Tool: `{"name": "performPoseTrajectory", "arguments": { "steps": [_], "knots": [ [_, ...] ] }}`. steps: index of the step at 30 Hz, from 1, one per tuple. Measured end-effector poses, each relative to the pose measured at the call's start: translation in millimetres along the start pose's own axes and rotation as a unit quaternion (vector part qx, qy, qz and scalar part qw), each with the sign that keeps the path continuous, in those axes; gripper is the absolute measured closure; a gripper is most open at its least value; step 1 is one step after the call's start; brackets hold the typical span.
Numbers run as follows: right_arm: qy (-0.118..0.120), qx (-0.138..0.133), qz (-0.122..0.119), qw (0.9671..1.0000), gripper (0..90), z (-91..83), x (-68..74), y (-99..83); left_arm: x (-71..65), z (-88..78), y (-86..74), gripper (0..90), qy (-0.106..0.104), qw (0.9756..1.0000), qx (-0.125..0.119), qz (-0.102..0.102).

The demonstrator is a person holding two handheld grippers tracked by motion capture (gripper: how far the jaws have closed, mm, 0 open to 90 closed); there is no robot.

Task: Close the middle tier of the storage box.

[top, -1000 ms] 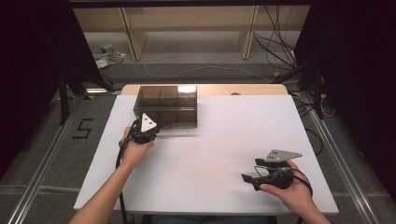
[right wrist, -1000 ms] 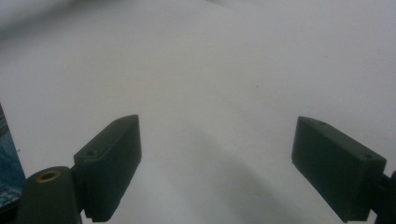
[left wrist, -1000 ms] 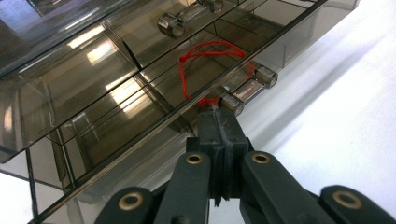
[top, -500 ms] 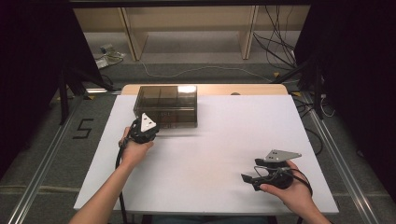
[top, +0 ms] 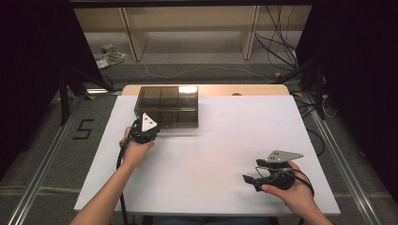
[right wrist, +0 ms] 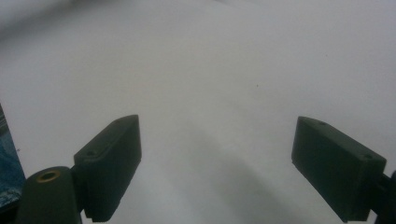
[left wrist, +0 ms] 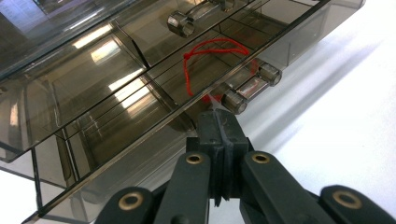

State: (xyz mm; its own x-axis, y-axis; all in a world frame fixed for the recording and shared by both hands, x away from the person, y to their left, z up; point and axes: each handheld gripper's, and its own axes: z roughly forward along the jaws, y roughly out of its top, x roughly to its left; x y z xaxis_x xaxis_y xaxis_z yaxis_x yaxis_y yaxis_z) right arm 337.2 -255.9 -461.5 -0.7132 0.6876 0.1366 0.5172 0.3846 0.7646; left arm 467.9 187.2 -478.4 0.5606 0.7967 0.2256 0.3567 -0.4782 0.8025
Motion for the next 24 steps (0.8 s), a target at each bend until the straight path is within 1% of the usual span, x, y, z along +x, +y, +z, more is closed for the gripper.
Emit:
{"name": "performPoseTrajectory", "arguments": {
  "steps": [13, 16, 17, 19, 24],
  "knots": [
    [0.0, 0.001, 0.001, 1.0, 16.7, 0.4, -0.1, -0.1, 0.9, 0.2, 0.0, 89.8, 0.0, 1.0, 0.003, 0.0],
    [0.0, 0.001, 0.001, 1.0, 16.7, 0.7, 0.1, 0.0, 1.0, 2.2, 1.0, 89.8, 0.001, 1.0, 0.001, -0.003],
    [0.001, 0.002, 0.001, 1.0, 16.7, 0.6, 0.4, 0.0, 0.9, 2.6, 1.4, 89.7, 0.001, 1.0, 0.003, 0.002],
    [0.001, 0.0, 0.0, 1.0, 16.7, 0.6, 0.5, -0.1, -0.4, 3.3, 1.8, 89.7, 0.001, 1.0, 0.004, 0.003],
    [0.0, 0.001, 0.002, 1.0, 16.7, 0.7, -0.4, -0.2, 1.6, 2.5, 1.8, 89.8, 0.003, 1.0, 0.004, 0.0]
  ]
}}
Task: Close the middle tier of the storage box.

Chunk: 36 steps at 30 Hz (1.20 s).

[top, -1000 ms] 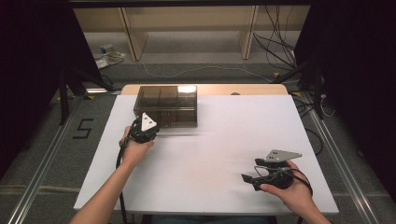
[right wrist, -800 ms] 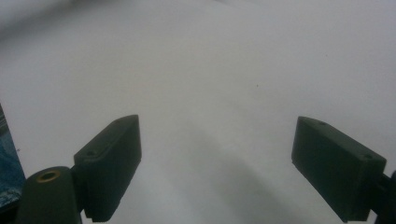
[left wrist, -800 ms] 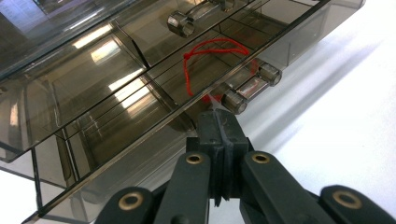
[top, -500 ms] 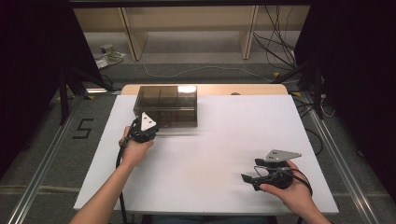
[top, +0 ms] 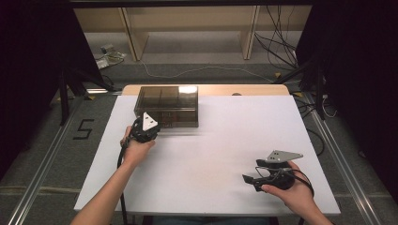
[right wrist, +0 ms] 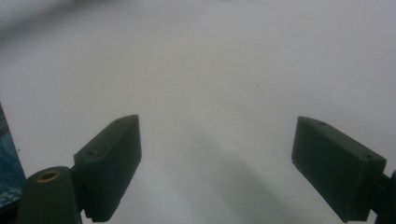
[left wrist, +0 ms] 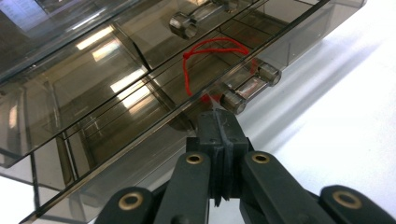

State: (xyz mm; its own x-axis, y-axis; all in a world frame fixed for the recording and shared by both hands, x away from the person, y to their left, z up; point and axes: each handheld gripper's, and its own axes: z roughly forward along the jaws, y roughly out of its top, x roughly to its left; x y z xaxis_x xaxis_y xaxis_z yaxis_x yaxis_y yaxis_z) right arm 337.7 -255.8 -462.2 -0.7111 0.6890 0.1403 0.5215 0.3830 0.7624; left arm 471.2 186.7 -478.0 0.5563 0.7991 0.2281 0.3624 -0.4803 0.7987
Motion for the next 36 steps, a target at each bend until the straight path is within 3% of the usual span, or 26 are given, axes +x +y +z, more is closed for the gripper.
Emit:
{"name": "performPoseTrajectory", "arguments": {
  "steps": [36],
  "knots": [
    [0.002, 0.001, -0.002, 1.0, 16.7, 0.9, 0.7, -0.2, 3.6, 3.2, 2.2, 89.7, 0.005, 1.0, 0.001, -0.003]
  ]
}}
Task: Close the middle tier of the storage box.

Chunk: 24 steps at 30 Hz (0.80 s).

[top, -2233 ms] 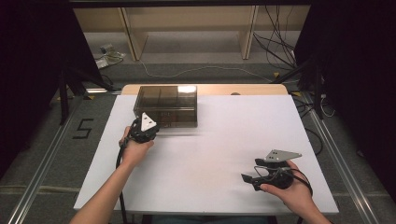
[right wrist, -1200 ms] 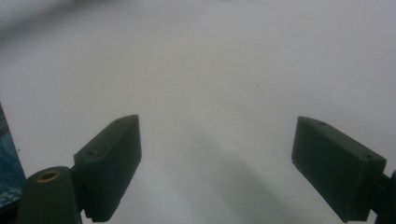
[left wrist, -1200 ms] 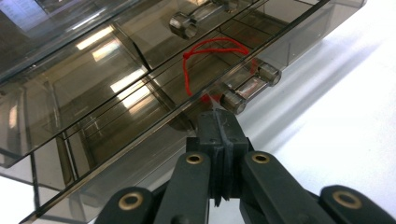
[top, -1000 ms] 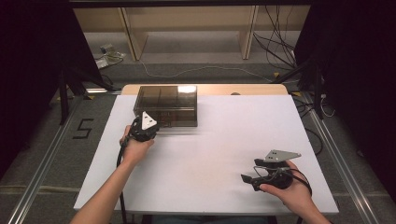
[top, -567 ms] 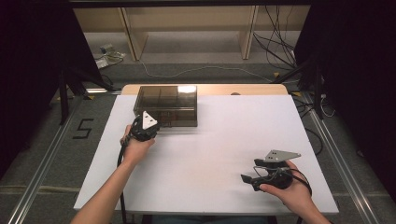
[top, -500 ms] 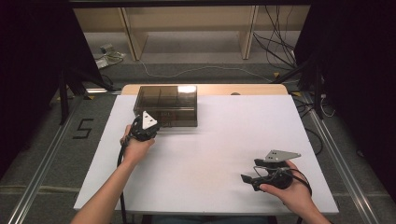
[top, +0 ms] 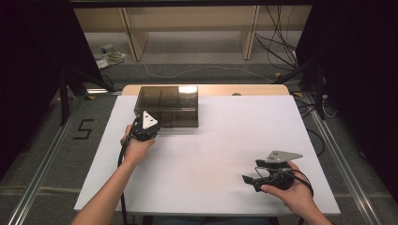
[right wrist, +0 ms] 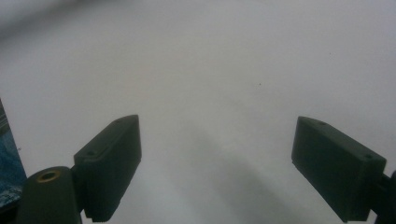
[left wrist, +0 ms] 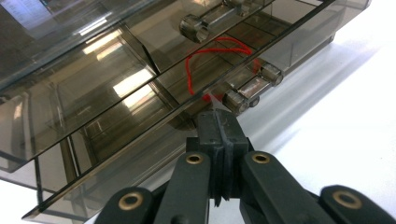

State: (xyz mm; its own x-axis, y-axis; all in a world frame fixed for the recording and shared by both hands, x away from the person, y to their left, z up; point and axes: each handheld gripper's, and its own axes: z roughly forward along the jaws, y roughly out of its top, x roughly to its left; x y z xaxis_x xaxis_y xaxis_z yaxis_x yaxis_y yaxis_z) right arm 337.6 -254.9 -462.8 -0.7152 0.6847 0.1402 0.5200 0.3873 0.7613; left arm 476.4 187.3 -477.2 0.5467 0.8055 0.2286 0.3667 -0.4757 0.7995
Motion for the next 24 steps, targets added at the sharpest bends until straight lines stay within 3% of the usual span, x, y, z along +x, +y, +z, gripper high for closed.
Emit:
{"name": "performPoseTrajectory", "arguments": {
  "steps": [24],
  "knots": [
    [0.0, -0.001, 0.001, 1.0, 16.7, -0.2, 0.9, 0.0, 3.5, 4.5, 1.1, 89.8, 0.005, 1.0, 0.003, -0.006]
  ]
}}
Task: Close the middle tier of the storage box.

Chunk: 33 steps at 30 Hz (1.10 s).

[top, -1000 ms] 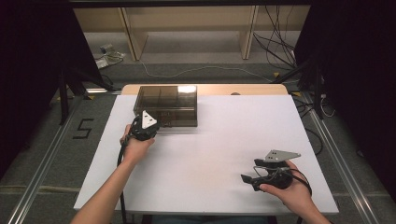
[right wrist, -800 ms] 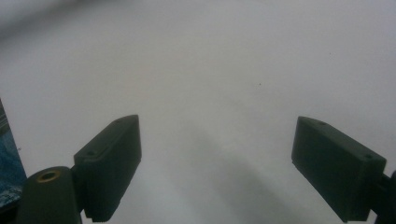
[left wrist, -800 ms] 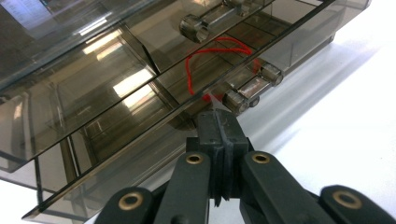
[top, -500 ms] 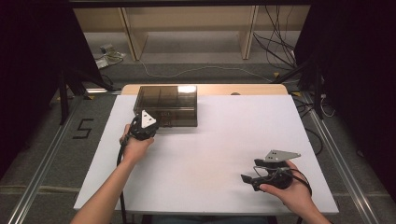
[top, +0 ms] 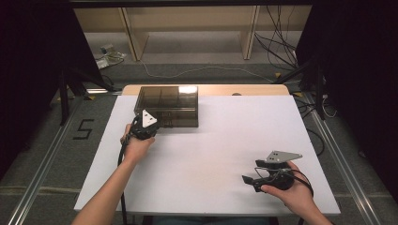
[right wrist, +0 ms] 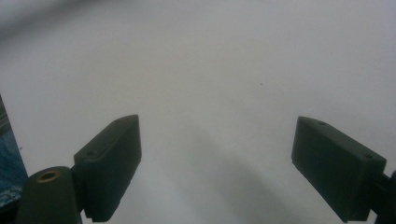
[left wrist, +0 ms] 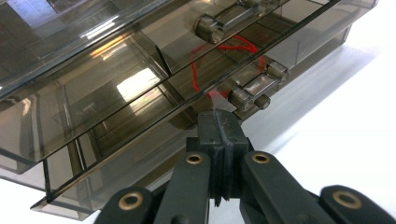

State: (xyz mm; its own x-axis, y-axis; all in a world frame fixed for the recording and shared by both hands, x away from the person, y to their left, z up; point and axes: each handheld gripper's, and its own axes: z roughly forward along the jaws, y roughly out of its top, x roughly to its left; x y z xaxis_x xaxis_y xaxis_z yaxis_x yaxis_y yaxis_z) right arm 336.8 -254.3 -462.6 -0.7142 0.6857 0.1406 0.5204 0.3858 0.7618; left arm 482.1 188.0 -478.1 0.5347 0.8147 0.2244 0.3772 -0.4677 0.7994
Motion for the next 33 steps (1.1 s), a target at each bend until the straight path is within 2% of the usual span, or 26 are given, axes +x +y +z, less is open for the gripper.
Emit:
{"name": "performPoseTrajectory", "arguments": {
  "steps": [25, 33],
  "knots": [
    [0.001, 0.002, 0.001, 1.0, 16.7, 0.1, -0.7, -0.3, 0.8, 7.1, 5.3, 89.7, 0.002, 1.0, 0.002, -0.004],
    [0.001, 0.002, 0.003, 1.0, 16.7, 0.3, -0.3, -0.3, 1.7, 9.6, 5.5, 89.7, 0.01, 0.9999, -0.001, -0.009]
  ]
}}
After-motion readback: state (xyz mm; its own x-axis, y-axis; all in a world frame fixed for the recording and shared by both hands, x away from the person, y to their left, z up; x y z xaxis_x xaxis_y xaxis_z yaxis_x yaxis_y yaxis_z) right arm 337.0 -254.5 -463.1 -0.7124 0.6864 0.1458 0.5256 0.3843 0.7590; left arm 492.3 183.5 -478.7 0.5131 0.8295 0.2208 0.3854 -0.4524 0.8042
